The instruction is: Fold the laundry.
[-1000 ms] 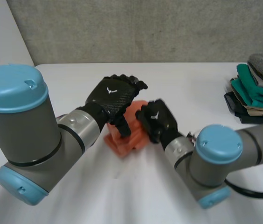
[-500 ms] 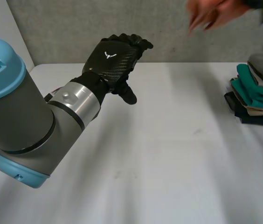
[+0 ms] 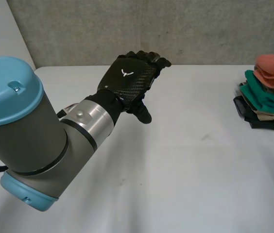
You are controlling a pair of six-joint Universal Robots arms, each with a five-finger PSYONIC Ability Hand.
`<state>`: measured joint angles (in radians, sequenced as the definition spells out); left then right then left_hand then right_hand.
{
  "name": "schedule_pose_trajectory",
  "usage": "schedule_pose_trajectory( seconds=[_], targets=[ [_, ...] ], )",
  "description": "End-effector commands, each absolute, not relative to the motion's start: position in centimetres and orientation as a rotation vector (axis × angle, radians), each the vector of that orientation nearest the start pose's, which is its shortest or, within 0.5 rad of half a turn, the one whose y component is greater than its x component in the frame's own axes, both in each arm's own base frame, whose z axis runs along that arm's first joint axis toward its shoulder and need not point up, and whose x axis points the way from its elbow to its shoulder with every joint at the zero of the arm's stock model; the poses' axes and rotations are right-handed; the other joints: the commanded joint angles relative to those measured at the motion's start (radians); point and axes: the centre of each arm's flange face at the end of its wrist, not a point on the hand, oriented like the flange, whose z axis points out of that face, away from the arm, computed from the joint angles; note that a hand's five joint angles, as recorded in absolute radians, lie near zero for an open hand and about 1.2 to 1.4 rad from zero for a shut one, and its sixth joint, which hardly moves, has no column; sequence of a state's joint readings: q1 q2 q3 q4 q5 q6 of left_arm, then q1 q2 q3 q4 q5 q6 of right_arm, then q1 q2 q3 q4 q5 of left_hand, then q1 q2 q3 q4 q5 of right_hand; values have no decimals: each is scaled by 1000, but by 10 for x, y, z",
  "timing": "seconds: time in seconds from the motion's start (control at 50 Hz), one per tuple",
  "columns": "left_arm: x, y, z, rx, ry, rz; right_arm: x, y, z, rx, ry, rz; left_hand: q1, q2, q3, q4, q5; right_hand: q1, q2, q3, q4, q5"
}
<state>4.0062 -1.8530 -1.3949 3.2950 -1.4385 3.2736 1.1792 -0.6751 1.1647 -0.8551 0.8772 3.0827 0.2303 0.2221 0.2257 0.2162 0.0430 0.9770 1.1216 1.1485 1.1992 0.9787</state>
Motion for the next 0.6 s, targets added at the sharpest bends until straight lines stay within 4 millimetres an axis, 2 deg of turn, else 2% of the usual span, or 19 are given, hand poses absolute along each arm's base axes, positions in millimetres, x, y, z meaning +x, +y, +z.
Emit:
schedule_pose_trajectory(
  seconds=[0.02,0.1,0.12,0.18,0.2,0.34,0.42,0.5,0.52,0.6],
  targets=[
    [-352,-192,282,-884,-1664,1849,-27,-506,143,-556,1825,-2514,-14,-6,-9,0,-1,419,275,248,197,243],
    [-352,-191,282,-887,-1663,1846,-28,-505,154,-555,1814,-2534,-14,-6,-9,0,-1,419,275,248,197,243],
    [-353,-191,282,-890,-1662,1843,-27,-503,163,-549,1808,-2539,-14,-6,-9,0,-1,394,250,223,172,218],
    [-354,-186,282,-897,-1654,1835,-26,-498,174,-521,1825,-2538,-17,-9,-12,-3,-4,-601,-746,-772,-823,-777],
    [-355,-185,282,-901,-1650,1831,-25,-493,181,-486,1853,-2527,-17,-9,-12,-3,-4,-802,-947,-974,-1025,-979],
    [-357,-175,280,-929,-1633,1803,-24,-468,204,-342,2018,-2420,-17,-9,-12,-3,-4,-802,-947,-974,-1025,-979],
    [-358,-172,282,-943,-1612,1791,-35,-453,210,-197,2150,-2362,-17,-9,-12,-3,-4,-802,-947,-974,-1025,-979],
    [-356,-170,286,-945,-1596,1795,-66,-438,229,9,2314,-2391,-17,-9,-12,-3,-4,-802,-947,-974,-1025,-979],
    [-356,-169,287,-945,-1593,1796,-82,-430,235,83,2406,-2402,-17,-9,-12,-3,-4,-802,-947,-974,-1025,-979],
    [-354,-165,291,-944,-1582,1801,-117,-419,260,152,2628,-2517,-17,-9,-12,-3,-4,-802,-947,-974,-1025,-979]
  ],
)
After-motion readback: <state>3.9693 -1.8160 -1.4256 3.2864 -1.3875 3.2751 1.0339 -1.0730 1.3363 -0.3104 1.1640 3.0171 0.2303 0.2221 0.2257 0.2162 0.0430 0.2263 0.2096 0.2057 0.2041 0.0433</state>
